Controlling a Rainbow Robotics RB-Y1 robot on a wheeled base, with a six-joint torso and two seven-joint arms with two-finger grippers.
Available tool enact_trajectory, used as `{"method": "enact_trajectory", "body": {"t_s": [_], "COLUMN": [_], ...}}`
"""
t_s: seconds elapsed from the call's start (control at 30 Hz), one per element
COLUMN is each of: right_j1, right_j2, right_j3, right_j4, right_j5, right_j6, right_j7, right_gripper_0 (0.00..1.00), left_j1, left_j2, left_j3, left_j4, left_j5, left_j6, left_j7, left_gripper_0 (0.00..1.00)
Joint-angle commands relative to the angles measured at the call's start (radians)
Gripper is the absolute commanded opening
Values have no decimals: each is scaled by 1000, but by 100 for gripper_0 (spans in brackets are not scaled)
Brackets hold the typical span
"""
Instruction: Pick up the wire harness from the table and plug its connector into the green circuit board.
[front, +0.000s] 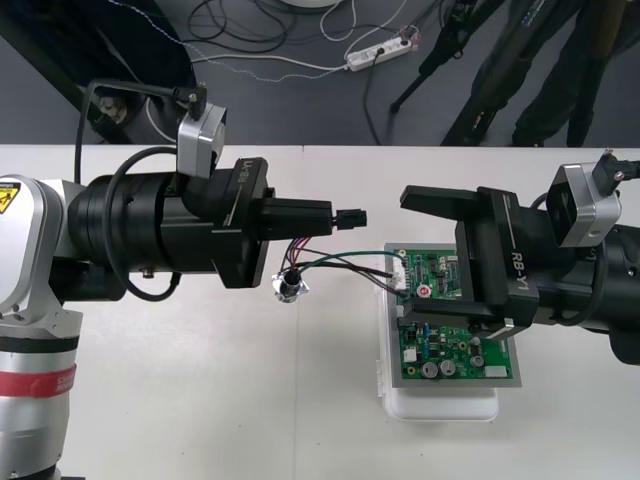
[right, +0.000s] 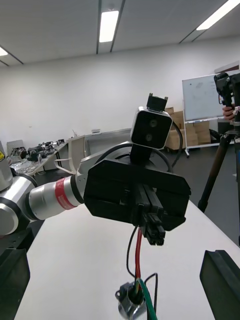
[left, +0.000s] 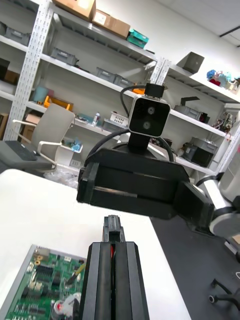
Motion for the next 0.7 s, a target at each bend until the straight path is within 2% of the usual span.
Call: {"method": "enact_trajectory", "body": {"t_s": [0.03, 0.33, 0.7], "right_j1": [-15, -12, -24], "right_j2": [-76, -227, -251], "right_j3": [-18, -40, -153], "right_j4": [8, 10, 10], "right_j5": [-15, 32, 210], "right_j6": [-17, -63, -207], "right_j7": [-21, -44, -79], "right_gripper_0": [100, 100, 100], "left_j1": [-36, -36, -34], "left_j2": [43, 112, 208], "left_j3": [53, 81, 69], "left_j4": [0, 23, 112], "left_j5": [19, 49, 117], "left_j6": [-89, -106, -106], "left_j7": [-75, -83, -173], "left_gripper_0": [0, 0, 0]}}
